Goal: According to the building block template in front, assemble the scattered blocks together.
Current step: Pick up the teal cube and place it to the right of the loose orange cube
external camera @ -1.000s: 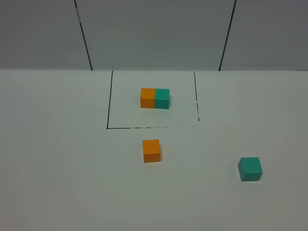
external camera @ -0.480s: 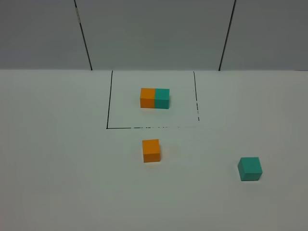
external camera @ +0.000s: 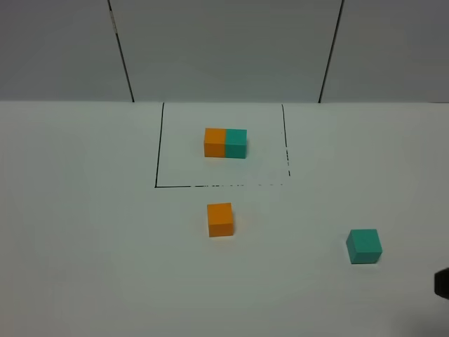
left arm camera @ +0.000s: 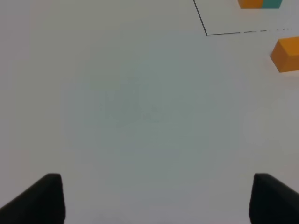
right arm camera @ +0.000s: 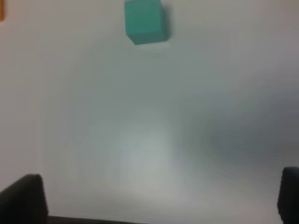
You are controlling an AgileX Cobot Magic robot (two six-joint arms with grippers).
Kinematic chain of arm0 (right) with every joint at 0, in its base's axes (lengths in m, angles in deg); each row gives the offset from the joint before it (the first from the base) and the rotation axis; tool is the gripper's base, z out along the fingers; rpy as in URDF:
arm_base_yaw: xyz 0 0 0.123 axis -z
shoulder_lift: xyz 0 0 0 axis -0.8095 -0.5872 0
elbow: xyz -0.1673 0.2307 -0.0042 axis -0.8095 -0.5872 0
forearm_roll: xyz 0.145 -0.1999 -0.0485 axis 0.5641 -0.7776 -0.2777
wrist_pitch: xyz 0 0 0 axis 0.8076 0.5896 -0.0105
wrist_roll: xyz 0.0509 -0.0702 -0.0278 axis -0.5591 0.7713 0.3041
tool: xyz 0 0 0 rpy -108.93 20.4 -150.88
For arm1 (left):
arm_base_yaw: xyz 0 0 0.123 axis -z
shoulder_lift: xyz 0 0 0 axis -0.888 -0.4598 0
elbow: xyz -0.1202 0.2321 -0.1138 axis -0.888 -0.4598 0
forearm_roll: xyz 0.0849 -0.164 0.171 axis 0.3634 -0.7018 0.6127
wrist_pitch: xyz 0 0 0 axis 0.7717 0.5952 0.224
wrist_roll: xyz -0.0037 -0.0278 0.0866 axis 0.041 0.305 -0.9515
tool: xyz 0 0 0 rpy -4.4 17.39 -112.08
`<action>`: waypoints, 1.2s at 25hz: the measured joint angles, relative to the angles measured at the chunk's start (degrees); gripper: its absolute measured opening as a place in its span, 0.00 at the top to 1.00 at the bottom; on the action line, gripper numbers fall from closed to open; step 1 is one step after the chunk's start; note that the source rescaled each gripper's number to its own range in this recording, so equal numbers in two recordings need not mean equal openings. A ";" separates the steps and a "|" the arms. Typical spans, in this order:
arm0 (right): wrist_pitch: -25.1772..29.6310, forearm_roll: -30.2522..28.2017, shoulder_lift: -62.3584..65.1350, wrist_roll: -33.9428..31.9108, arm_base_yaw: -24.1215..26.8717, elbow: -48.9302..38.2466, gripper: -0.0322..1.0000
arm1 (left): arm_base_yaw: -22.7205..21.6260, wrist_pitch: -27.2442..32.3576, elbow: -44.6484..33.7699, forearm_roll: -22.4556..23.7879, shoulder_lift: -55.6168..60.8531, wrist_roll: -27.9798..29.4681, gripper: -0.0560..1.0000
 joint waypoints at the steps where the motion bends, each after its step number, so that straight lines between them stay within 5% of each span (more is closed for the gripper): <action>1: 0.04 0.93 -3.83 0.49 -0.16 1.57 0.00 | 0.00 0.00 0.00 0.00 0.00 0.00 0.30; 7: -4.52 1.46 -25.56 0.78 -7.44 9.49 0.00 | 0.00 0.00 0.00 0.00 0.00 0.00 0.30; 14: -12.20 -9.33 -41.38 -7.61 -17.65 16.48 0.00 | 0.00 0.00 0.00 0.00 0.00 0.00 0.30; 30: -20.37 -13.45 -57.50 -10.22 -14.74 17.87 0.00 | 0.00 0.00 0.00 0.00 0.00 0.00 0.30</action>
